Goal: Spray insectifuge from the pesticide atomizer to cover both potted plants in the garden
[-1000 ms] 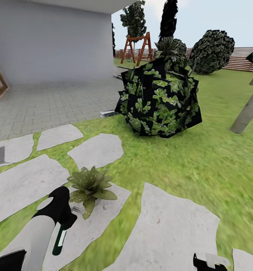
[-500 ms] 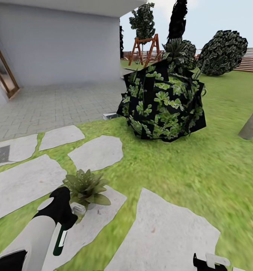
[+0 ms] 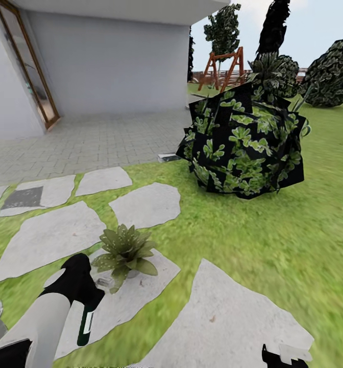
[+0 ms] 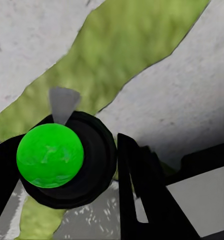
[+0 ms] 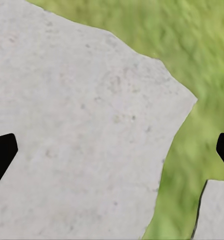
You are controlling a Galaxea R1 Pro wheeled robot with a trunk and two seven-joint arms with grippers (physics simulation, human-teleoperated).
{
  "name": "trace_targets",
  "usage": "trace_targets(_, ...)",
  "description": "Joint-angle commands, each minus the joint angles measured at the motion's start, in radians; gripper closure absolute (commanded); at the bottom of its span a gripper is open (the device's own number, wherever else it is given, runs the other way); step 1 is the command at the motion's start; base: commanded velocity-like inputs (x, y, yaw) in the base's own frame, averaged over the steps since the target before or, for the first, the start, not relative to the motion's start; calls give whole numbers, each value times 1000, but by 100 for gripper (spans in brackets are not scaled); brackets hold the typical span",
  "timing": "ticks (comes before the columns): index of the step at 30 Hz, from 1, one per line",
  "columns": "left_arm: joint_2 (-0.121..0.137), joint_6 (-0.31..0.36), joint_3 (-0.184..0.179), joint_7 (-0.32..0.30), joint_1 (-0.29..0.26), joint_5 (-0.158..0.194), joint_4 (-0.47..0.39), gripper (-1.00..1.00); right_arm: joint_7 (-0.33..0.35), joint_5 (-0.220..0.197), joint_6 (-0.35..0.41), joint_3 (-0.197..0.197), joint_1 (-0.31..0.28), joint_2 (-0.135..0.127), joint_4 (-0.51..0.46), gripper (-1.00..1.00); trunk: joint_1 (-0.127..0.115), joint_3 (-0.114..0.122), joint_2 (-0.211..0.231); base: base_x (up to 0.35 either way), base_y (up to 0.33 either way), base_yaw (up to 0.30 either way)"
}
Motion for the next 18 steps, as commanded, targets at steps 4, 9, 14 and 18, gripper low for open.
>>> trace_targets(4,-7,5,1,-9,-6,-9,-2,100,-5,11,-3,-7,-1,-1,2,-100,0,-1,0,0,-1,103)
trace_targets(9,-13,7,-37,-9,-16,-17,-4,100,-5,12,-3,-7,-1,-5,2,-100,0,-1,0,0,0,5)
trace_targets(14,-17,14,-69,-15,-54,-17,-3,100,-5,12,-3,-7,-1,-5,2,-100,0,-1,0,0,0,0)
trace_targets(18,-16,14,-69,-18,-66,-15,-3,100,-5,11,-3,-7,-1,-5,2,-100,0,-1,0,52,-137,0)
